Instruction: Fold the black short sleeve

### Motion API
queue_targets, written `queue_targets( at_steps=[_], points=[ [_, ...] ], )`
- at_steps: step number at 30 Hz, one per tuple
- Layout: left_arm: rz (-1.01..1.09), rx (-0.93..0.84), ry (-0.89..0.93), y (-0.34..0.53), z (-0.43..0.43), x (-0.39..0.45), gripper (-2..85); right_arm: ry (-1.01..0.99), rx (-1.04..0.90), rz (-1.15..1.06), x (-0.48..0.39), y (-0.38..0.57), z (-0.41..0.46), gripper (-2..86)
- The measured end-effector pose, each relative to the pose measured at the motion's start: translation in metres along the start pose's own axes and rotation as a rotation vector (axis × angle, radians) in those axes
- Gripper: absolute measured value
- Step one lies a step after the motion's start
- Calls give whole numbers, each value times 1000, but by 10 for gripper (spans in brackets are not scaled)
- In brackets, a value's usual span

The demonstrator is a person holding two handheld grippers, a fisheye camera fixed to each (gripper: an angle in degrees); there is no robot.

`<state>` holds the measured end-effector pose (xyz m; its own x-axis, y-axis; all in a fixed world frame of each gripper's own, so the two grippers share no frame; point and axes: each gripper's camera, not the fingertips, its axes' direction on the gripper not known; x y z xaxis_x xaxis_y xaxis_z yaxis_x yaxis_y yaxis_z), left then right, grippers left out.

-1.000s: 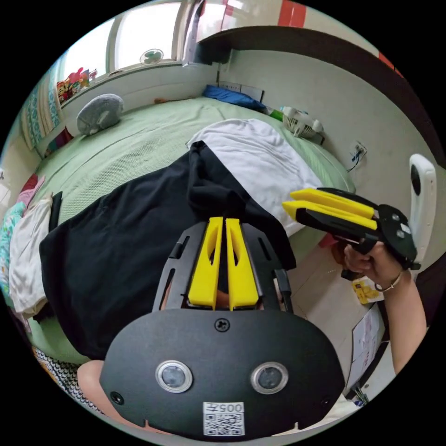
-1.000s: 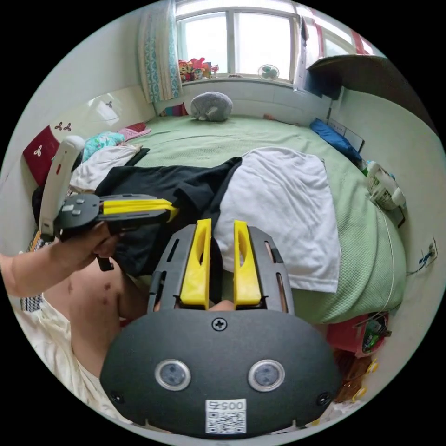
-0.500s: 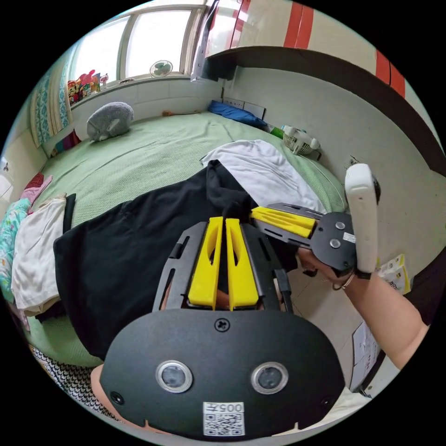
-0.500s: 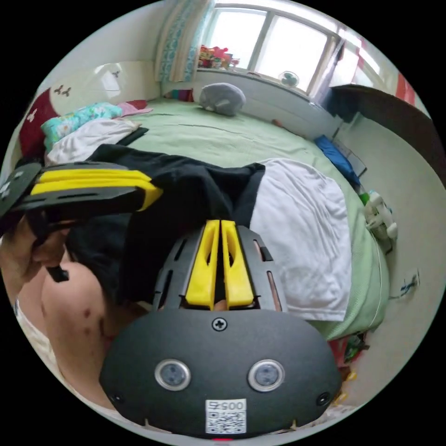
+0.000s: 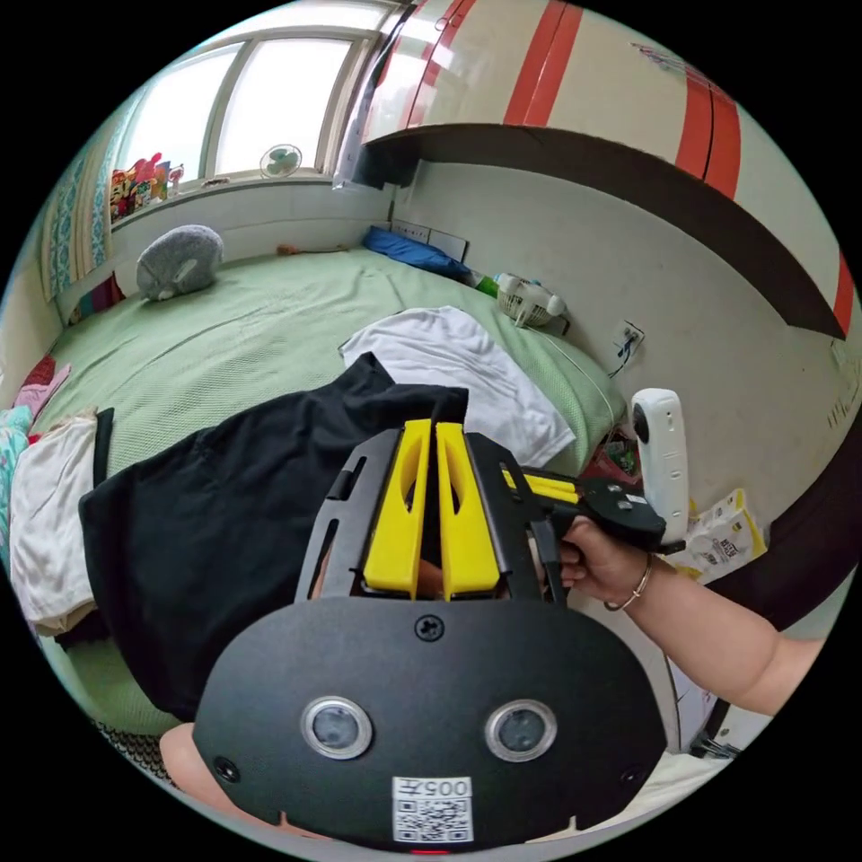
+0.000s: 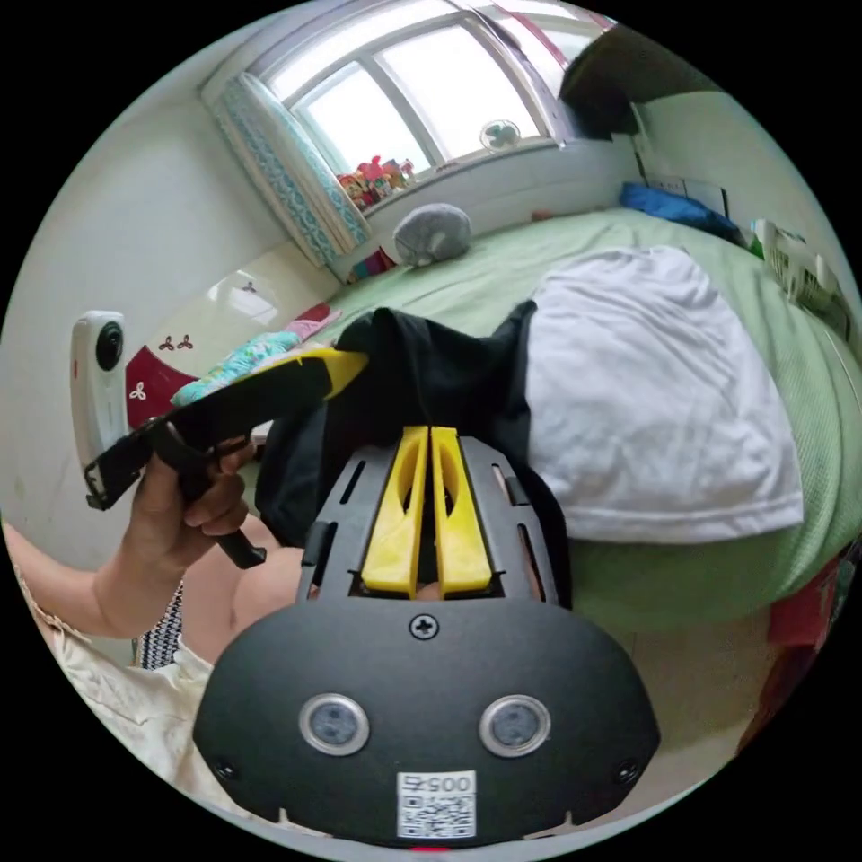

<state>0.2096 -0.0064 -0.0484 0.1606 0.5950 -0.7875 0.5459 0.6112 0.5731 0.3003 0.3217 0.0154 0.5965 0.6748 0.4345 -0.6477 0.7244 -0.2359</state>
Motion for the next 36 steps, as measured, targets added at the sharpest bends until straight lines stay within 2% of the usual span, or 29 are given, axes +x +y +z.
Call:
queue_targets(
  at_steps=[5,10,15,20,30,33,34,36],
  points=[
    [22,-87,45,15,40,12,7,58,-99,48,42,18,3,27],
    [46,-127,53,30,59,21,8,82,-41,91,74,5,-26,54],
    [52,-124,61,36,65,21,8,108,-9,-2,71,-54,-25,64],
    [50,-118,92,44,67,14,8,168,-138,-133,53,-135,44,78],
    [32,-131,163,55,84,3,9,265,-311,-85,70,-221,169,79],
    [30,-133,183,57,89,2,10,320,-377,-96,79,-226,194,45],
    [42,-130,182,58,90,2,11,361,-353,-101,80,-229,196,10],
    [57,-118,182,59,89,1,12,355,-320,-101,82,-237,194,-7]
  ],
)
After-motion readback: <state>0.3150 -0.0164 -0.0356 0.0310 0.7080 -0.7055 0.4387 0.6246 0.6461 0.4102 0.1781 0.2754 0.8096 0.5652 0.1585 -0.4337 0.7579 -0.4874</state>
